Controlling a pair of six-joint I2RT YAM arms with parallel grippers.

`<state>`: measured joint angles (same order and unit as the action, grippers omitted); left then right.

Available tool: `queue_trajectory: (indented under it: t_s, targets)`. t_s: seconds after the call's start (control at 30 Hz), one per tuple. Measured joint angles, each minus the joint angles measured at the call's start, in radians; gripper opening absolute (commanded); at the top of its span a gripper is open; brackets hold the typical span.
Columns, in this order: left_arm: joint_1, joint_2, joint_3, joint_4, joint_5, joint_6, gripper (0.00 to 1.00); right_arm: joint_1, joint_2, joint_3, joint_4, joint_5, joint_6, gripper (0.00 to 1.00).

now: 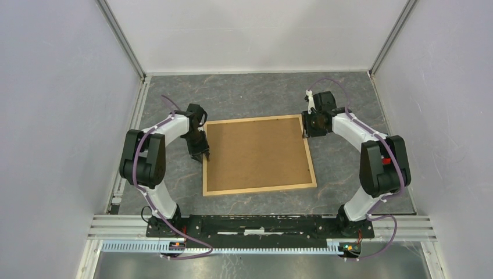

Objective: Put the photo into the frame

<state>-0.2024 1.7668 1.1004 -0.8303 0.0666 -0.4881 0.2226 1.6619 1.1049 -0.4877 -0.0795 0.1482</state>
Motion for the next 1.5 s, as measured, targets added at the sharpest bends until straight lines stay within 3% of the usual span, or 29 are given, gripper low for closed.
queue_trajectory:
  t_s: [0.23,0.37,0.47,1.5]
  targets:
    - [-0.001,0.007,0.011,0.005,-0.005,0.015,0.16,-0.006,0.054,0.013,-0.003,-0.010,-0.001,0.40]
    - [-0.002,0.007,0.011,0.006,-0.005,0.028,0.06,-0.006,0.072,0.021,-0.008,0.002,-0.008,0.31]
    - [-0.003,0.007,0.011,0.007,-0.005,0.034,0.03,-0.006,0.075,0.023,-0.011,0.008,-0.013,0.29]
    - [-0.003,0.007,0.009,0.010,-0.004,0.040,0.02,-0.007,0.133,0.080,-0.032,0.011,-0.012,0.30]
